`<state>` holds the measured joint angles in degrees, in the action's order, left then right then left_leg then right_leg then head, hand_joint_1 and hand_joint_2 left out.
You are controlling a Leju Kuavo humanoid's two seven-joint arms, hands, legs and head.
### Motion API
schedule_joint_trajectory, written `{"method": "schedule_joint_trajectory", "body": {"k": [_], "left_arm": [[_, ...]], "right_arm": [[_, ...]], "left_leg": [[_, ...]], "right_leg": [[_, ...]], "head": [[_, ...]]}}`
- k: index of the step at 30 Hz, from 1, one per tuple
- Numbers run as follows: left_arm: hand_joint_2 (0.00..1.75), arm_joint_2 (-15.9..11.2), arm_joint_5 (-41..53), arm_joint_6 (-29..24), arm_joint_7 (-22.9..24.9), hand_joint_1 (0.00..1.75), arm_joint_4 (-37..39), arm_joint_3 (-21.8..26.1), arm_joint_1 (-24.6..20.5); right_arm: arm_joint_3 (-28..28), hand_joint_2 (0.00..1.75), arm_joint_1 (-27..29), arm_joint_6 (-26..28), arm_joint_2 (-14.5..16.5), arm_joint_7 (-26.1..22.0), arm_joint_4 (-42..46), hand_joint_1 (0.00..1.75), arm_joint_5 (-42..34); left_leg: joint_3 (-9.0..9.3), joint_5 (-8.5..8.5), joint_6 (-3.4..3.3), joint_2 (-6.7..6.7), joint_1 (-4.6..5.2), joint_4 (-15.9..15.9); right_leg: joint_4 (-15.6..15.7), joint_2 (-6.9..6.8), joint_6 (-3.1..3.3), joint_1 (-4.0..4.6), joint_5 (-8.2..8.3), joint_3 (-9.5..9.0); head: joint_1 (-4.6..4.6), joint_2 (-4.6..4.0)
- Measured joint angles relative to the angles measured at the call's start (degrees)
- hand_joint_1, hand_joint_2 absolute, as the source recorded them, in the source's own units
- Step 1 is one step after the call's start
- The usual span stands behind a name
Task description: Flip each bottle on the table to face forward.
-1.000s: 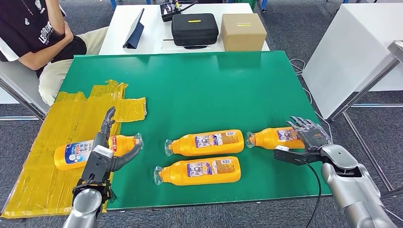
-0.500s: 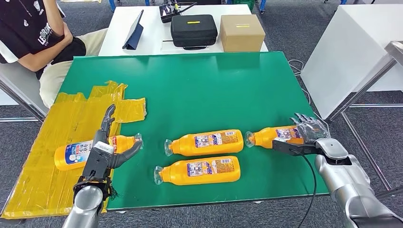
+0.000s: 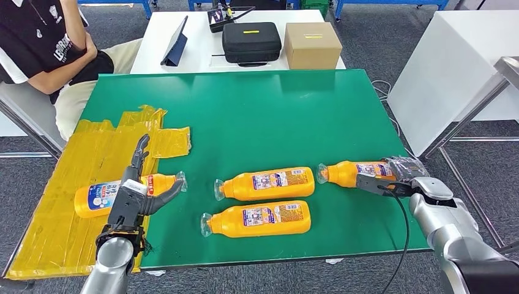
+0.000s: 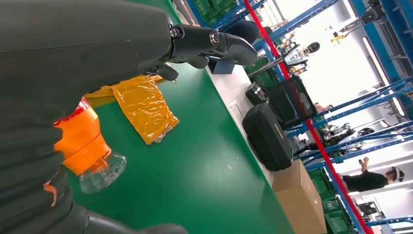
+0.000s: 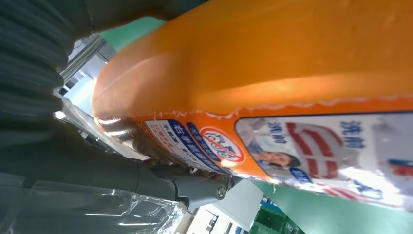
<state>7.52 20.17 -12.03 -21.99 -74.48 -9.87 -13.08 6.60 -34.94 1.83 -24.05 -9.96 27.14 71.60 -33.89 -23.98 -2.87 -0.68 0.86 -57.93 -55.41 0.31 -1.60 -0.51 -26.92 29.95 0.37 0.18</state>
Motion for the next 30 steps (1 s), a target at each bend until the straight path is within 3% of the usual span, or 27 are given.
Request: {"method": "schedule_joint_trajectory", "body": {"k": [6, 10, 16, 19, 22, 30], "left_arm": [[1.75, 0.02, -0.26, -0.10, -0.02, 0.00, 0.65, 0.14, -0.01], [1.75, 0.07, -0.25, -0.92, -0.02, 0.00, 0.68, 0.43, 0.32], [1.75, 0.10, -0.14, -1.44, 0.13, 0.00, 0.42, 0.67, 1.15], [1.75, 0.24, 0.25, -1.85, 0.70, 0.00, -0.02, 0.77, 1.40], [1.75, 0.45, 0.68, -2.02, 1.15, 0.00, -0.16, 0.80, 1.46], [1.75, 0.72, 1.28, -2.96, 1.59, 0.00, -1.03, 0.90, 2.82]], "right_arm": [[-0.80, 1.75, -0.44, 1.34, 0.51, -0.06, -0.61, 1.75, 0.20], [-0.96, 1.75, 0.06, 8.84, 1.72, 1.68, -0.65, 1.75, 2.41], [-1.67, 1.75, 0.87, 14.97, 3.35, 4.15, -0.36, 1.75, 3.79], [-3.64, 1.75, 2.34, 21.21, 5.04, 6.55, 1.69, 1.75, 3.64], [-6.33, 1.75, 3.52, 23.24, 6.85, 7.24, 4.72, 1.75, 2.60], [-11.70, 1.75, 8.27, 27.65, 13.11, 3.08, 17.31, 1.75, -8.04]], "left_leg": [[-0.01, 0.04, -0.04, 0.07, -0.01, -0.02], [-0.02, 0.02, -0.03, 0.19, -0.02, -0.01], [-0.07, 0.05, -0.02, 0.28, -0.06, -0.01], [-0.17, 0.07, -0.02, 0.21, -0.06, -0.01], [-0.31, 0.09, -0.01, 0.11, -0.06, -0.01], [-0.69, 0.08, 0.00, 0.11, -0.11, -0.01]], "right_leg": [[0.00, 0.03, -0.10, 0.02, 0.08, -0.55], [-0.01, 0.21, -0.09, 0.06, 0.09, -0.53], [-0.02, 0.26, -0.11, 0.10, 0.13, -0.49], [-0.04, 0.24, -0.13, 0.09, 0.14, -0.41], [-0.04, 0.18, -0.14, 0.09, 0.14, -0.28], [-0.06, 0.15, -0.13, 0.13, 0.12, 0.10]], "head": [[-0.01, 0.00], [-0.02, 0.01], [-0.02, 0.01], [-0.03, 0.00], [-0.03, 0.00], [-0.03, -0.01]]}}
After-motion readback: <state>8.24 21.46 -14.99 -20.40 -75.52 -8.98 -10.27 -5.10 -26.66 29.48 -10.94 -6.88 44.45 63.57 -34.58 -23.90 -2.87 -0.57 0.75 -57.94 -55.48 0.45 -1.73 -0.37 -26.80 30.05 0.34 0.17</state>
